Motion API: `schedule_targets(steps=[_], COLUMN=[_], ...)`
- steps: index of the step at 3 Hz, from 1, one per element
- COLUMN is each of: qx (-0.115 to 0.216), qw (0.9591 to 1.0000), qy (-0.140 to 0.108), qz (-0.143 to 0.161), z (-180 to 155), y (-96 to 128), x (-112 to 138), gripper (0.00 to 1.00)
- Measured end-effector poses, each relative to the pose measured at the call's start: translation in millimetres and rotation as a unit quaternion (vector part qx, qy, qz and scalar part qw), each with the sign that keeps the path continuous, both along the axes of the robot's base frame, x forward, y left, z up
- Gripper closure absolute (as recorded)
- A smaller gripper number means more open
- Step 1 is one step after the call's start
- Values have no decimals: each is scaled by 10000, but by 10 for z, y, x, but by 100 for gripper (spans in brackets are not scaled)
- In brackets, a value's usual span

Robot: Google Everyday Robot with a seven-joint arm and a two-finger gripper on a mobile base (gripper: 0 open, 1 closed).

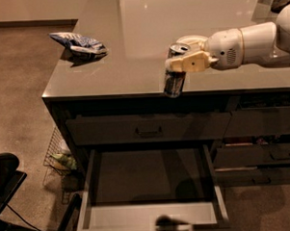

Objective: Pick redbull can from middle drawer and place on counter

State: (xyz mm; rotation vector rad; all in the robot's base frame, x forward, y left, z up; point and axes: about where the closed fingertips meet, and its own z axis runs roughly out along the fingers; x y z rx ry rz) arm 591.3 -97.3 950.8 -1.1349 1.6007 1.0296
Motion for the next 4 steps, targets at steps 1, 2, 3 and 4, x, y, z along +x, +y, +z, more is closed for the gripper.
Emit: schedule_targets(steps=[1,2,3,4], qx=[0,42,-19,-113], qw=[10000,9999,9998,9991], qy=[0,-82,-88,-150], qz=[0,-72,-185,-374], z=[0,39,131,216], y=[0,123,317,627], x=[0,249,716,1227], gripper=[100,100,100,100])
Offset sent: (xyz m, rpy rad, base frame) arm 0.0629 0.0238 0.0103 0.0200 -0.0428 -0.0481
